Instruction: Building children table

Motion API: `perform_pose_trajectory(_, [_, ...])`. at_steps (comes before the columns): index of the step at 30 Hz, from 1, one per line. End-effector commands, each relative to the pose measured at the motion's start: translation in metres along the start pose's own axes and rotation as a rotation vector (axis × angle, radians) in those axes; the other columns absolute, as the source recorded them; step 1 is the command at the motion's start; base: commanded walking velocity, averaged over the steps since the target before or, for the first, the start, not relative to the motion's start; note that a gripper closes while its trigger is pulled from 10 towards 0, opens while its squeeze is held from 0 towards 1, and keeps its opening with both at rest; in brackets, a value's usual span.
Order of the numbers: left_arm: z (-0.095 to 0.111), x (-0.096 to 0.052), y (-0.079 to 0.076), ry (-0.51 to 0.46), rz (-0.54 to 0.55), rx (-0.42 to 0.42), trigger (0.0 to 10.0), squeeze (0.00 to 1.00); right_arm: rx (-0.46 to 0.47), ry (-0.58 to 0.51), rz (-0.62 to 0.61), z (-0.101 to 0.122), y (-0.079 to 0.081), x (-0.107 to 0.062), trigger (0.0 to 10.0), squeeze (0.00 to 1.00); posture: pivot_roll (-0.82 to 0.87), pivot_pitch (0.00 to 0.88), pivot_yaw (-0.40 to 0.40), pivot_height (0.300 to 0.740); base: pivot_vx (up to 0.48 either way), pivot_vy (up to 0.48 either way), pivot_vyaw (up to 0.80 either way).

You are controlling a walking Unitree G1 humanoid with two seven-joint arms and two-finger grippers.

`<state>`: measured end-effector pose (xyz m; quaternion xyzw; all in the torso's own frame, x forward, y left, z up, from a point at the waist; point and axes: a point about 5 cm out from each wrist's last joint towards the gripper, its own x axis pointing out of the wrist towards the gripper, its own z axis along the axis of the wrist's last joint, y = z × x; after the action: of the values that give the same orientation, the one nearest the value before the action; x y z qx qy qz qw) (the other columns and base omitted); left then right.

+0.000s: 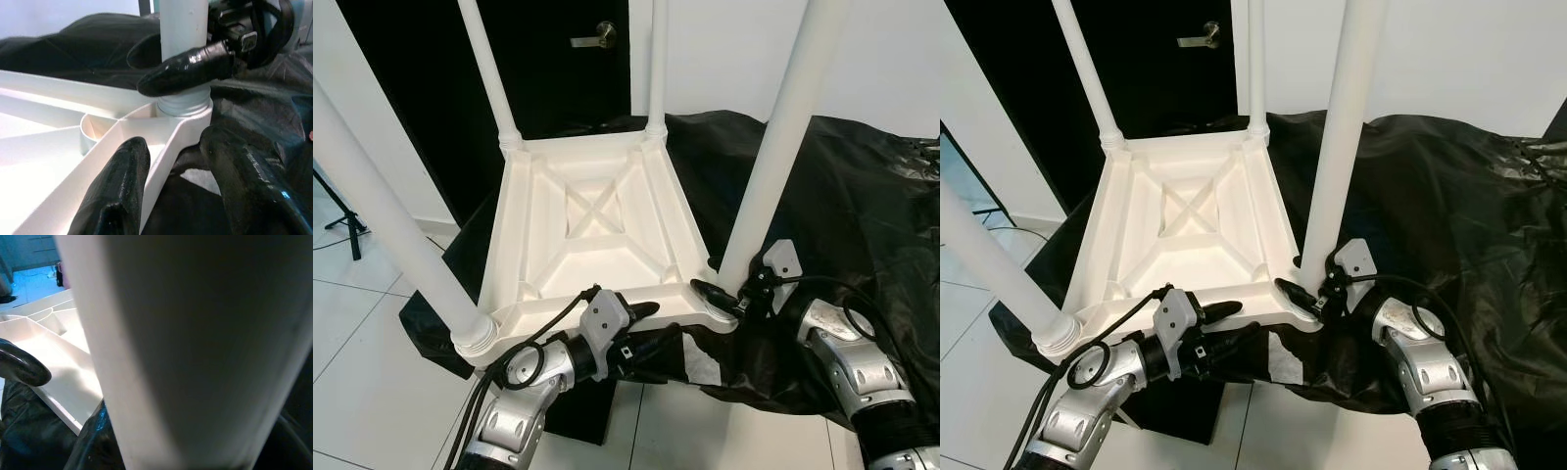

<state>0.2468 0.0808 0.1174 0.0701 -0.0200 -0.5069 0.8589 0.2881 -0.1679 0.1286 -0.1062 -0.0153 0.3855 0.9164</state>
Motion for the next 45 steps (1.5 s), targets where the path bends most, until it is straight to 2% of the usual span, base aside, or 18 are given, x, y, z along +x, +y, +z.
perform_pose_trajectory(1, [-0.007, -0.003, 0.006, 0.034, 0.120, -0.017, 10.0, 0.00, 0.041, 0.032, -0.051, -0.013, 0.008, -0.003, 0.0, 0.00, -0.03, 0.000, 0.015, 0.740, 0.000, 0.000, 0.00])
perform_pose_trajectory(4, [-0.008, -0.003, 0.006, 0.041, 0.106, -0.015, 10.0, 0.00, 0.045, 0.047, -0.117, -0.016, 0.009, -0.003, 0.0, 0.00, -0.03, 0.000, 0.013, 0.740, 0.000, 0.000, 0.00])
perform_pose_trajectory(5, [-0.008, -0.003, 0.007, 0.038, 0.107, -0.012, 10.0, 0.00, 0.059, 0.034, -0.146, -0.016, 0.011, -0.003, 1.1, 0.00, -0.03, 0.000, 0.015, 0.740, 0.000, 0.000, 0.00])
perform_pose_trajectory(6, [-0.007, -0.003, 0.007, 0.037, 0.107, -0.011, 10.0, 0.00, 0.074, 0.035, -0.211, -0.018, 0.010, -0.003, 10.0, 0.00, -0.03, 0.000, 0.015, 0.740, 0.000, 0.000, 0.00])
perform_pose_trajectory(7, [-0.007, -0.003, 0.007, 0.037, 0.107, -0.011, 10.0, 0.00, 0.074, 0.035, -0.211, -0.018, 0.010, -0.003, 10.0, 0.00, -0.03, 0.000, 0.015, 0.740, 0.000, 0.000, 0.00])
perform_pose_trajectory(8, [-0.007, -0.003, 0.007, 0.047, 0.100, 0.013, 10.0, 0.00, 0.086, 0.050, -0.318, -0.021, 0.010, -0.004, 10.0, 0.00, -0.03, 0.000, 0.017, 0.740, 0.000, 0.000, 0.00])
perform_pose_trajectory(14, [-0.008, -0.003, 0.008, 0.064, 0.097, 0.033, 10.0, 0.00, 0.137, 0.084, -0.574, -0.028, 0.016, -0.002, 10.0, 0.00, -0.04, 0.000, 0.017, 0.740, 0.000, 0.000, 0.00])
perform_pose_trajectory(17, [-0.008, -0.003, 0.008, 0.063, 0.098, 0.034, 10.0, 0.00, 0.153, 0.086, -0.609, -0.029, 0.017, -0.002, 10.0, 0.00, -0.04, 0.000, 0.017, 0.740, 0.000, 0.000, 0.00])
perform_pose_trajectory(22, [-0.005, -0.004, 0.009, 0.065, 0.090, 0.049, 10.0, 0.00, 0.176, 0.080, -0.829, -0.026, 0.027, 0.002, 10.0, 0.00, -0.04, 0.000, 0.017, 0.740, 0.000, 0.000, 0.00])
perform_pose_trajectory(28, [-0.003, -0.005, 0.010, 0.064, 0.092, 0.048, 10.0, 0.00, 0.210, 0.070, -0.894, -0.021, 0.037, 0.006, 10.0, 0.00, -0.03, 0.000, 0.015, 0.740, 0.000, 0.000, 0.00])
perform_pose_trajectory(34, [-0.001, -0.003, 0.010, 0.061, 0.090, 0.049, 10.0, 0.00, 0.192, 0.060, -0.890, -0.019, 0.036, 0.007, 10.0, 0.00, -0.04, 0.000, 0.016, 0.740, 0.000, 0.000, 0.00])
perform_pose_trajectory(35, [-0.001, -0.002, 0.011, 0.059, 0.093, 0.049, 10.0, 0.00, 0.187, 0.052, -0.886, -0.017, 0.035, 0.008, 10.0, 0.31, -0.04, 0.000, 0.015, 0.740, 0.000, 0.000, 0.00])
perform_pose_trajectory(36, [-0.001, -0.002, 0.011, 0.059, 0.093, 0.049, 10.0, 0.00, 0.187, 0.052, -0.886, -0.017, 0.035, 0.008, 10.0, 0.31, -0.04, 0.000, 0.015, 0.740, 0.000, 0.000, 0.00])
perform_pose_trajectory(37, [0.000, -0.001, 0.012, 0.058, 0.097, 0.048, 10.0, 0.00, 0.185, 0.046, -0.878, -0.016, 0.034, 0.008, 10.0, 0.83, -0.03, 0.000, 0.013, 0.740, 0.000, 0.000, 0.00])
perform_pose_trajectory(38, [0.000, -0.001, 0.012, 0.058, 0.097, 0.048, 10.0, 0.00, 0.185, 0.046, -0.878, -0.016, 0.034, 0.008, 10.0, 0.83, -0.03, 0.000, 0.013, 0.740, 0.000, 0.000, 0.00])
perform_pose_trajectory(39, [0.000, -0.001, 0.013, 0.058, 0.100, 0.047, 10.0, 0.00, 0.178, 0.040, -0.866, -0.014, 0.034, 0.009, 10.0, 1.00, -0.03, 0.000, 0.013, 0.740, 0.000, 0.000, 0.00])
perform_pose_trajectory(42, [0.001, -0.001, 0.013, 0.057, 0.104, 0.046, 10.0, 0.00, 0.163, 0.013, -0.800, -0.010, 0.034, 0.009, 10.0, 1.00, -0.03, 0.000, 0.008, 0.740, 0.000, 0.000, 0.00])
perform_pose_trajectory(45, [0.001, -0.003, 0.013, 0.058, 0.106, 0.045, 10.0, 0.00, 0.136, -0.019, -0.680, -0.007, 0.034, 0.004, 10.0, 1.00, -0.03, 0.000, 0.006, 0.740, 0.000, 0.000, 0.00])
